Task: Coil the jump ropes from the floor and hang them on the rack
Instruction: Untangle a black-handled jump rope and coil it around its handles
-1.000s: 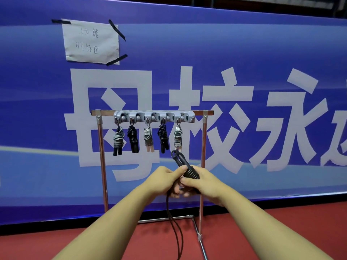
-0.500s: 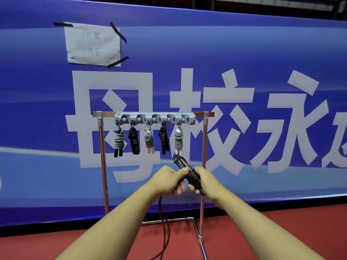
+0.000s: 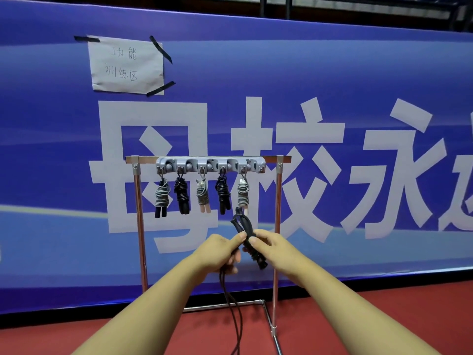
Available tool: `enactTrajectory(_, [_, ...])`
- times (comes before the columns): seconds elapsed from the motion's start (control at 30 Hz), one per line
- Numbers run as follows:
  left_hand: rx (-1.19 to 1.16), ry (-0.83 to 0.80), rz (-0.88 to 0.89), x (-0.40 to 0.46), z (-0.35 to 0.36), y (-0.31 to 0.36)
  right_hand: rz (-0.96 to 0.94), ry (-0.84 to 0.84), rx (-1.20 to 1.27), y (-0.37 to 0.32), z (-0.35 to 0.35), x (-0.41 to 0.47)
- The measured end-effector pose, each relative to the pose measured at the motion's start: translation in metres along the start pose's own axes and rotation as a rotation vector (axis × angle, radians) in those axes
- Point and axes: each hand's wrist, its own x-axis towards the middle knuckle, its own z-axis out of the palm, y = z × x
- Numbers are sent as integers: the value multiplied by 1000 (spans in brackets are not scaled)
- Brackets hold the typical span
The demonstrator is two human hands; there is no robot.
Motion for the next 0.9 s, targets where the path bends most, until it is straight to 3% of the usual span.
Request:
enactTrajectory(0.17, [-52, -26, 59, -2, 4, -8, -6, 54, -141, -5, -2, 4])
enactTrajectory(0.4, [21, 10, 135, -4, 6, -6, 55, 116, -159, -16, 4, 0])
enactTrajectory(0.47, [5, -21, 170, -5, 7, -7, 80, 66, -58, -14, 6, -1])
enactTrajectory(0.57, [77, -52, 224, -6, 9, -5, 92, -178, 199, -11, 7, -7])
enactTrajectory(0.63, [105, -66, 232, -6, 11, -4, 96, -255, 288, -10, 7, -10])
enactTrajectory(0.9, [43, 3, 86, -4, 6, 9, 34, -5, 29, -12, 10, -1])
